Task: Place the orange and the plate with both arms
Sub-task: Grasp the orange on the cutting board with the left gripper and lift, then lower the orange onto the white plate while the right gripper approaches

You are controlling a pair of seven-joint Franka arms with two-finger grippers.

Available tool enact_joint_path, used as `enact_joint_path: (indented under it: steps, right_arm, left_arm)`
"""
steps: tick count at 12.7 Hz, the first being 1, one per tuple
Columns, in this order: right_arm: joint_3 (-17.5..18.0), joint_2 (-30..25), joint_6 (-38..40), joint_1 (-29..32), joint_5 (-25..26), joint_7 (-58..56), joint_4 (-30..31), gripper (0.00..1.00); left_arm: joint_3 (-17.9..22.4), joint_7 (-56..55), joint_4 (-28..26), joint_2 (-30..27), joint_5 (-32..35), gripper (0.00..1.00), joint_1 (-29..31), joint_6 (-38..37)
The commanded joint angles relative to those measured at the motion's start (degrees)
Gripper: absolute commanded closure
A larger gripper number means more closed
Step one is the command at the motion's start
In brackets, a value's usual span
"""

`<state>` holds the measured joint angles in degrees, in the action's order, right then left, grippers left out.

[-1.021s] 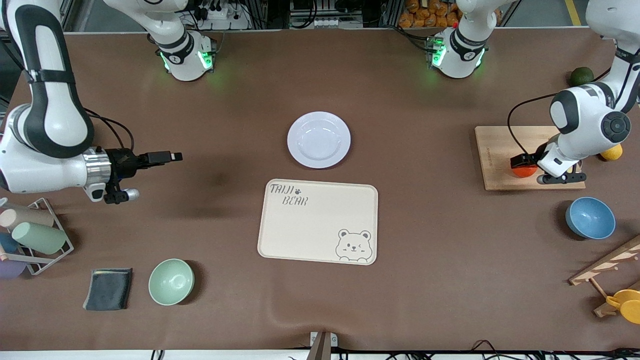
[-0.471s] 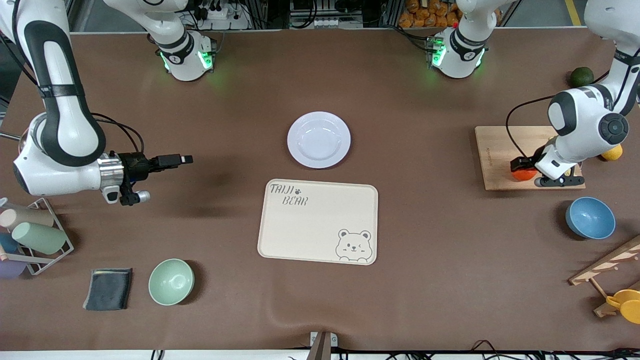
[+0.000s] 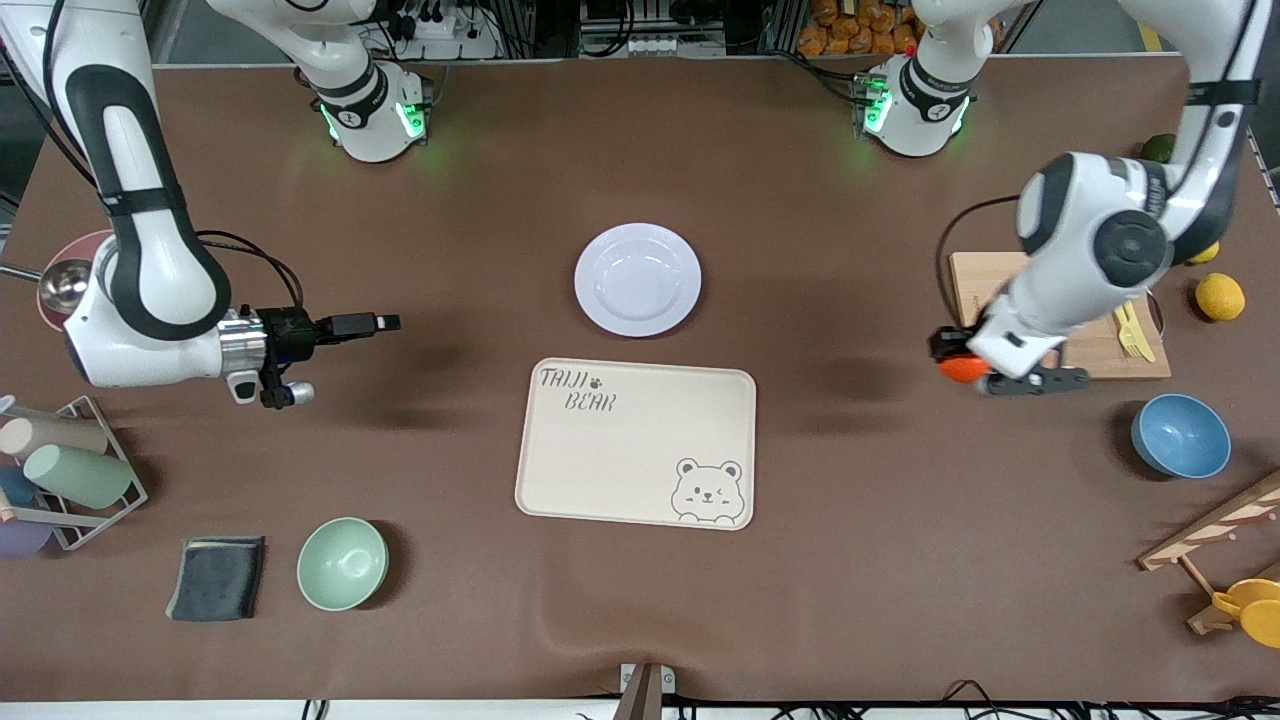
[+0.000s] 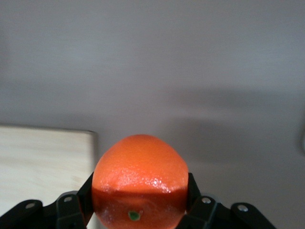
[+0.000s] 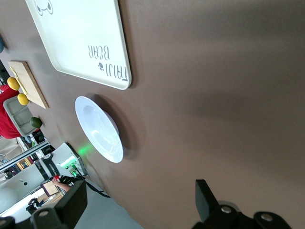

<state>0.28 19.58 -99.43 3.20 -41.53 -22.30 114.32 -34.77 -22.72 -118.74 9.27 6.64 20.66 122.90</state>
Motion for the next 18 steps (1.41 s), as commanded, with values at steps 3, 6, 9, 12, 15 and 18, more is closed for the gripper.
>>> enact_joint_path:
  steps: [3, 6, 9, 12, 15, 18]
  right_arm:
    - [0.16, -0.69, -3.92, -1.61, -4.78, -1.86, 4.32, 0.0]
    - [0.24, -0.95, -5.43, -3.54, -6.18, -1.87, 5.56, 0.0]
    - [0.25, -0.95, -8.76, -6.61, -12.15, -4.49, 9.5, 0.0]
    - [0.24, -0.69, -13.06, -10.48, -16.2, -6.35, 12.32, 0.0]
    - [0.24, -0.51, -13.86, -13.73, -21.21, -6.44, 12.85, 0.0]
    - [0.24, -0.34, -17.02, -17.25, -25.43, -6.52, 13.82, 0.0]
  left_arm:
    - [-6.45, -28.27, 5.08, 6.18, 0.92, 0.9, -12.87, -2.67]
    - [-6.27, -46.58, 11.05, 14.17, 3.63, 0.9, -25.28, -2.67]
    - [-6.1, -59.07, 14.84, 21.38, 8.29, 0.9, -34.78, -2.14]
    - [-6.01, -66.91, 17.57, 28.59, 13.47, 0.87, -39.46, -1.44]
    - [-5.92, -71.05, 18.28, 33.17, 17.53, 0.74, -40.52, 3.55]
    - [-0.41, -72.38, 18.45, 33.8, 17.45, 0.0, -46.39, 6.82]
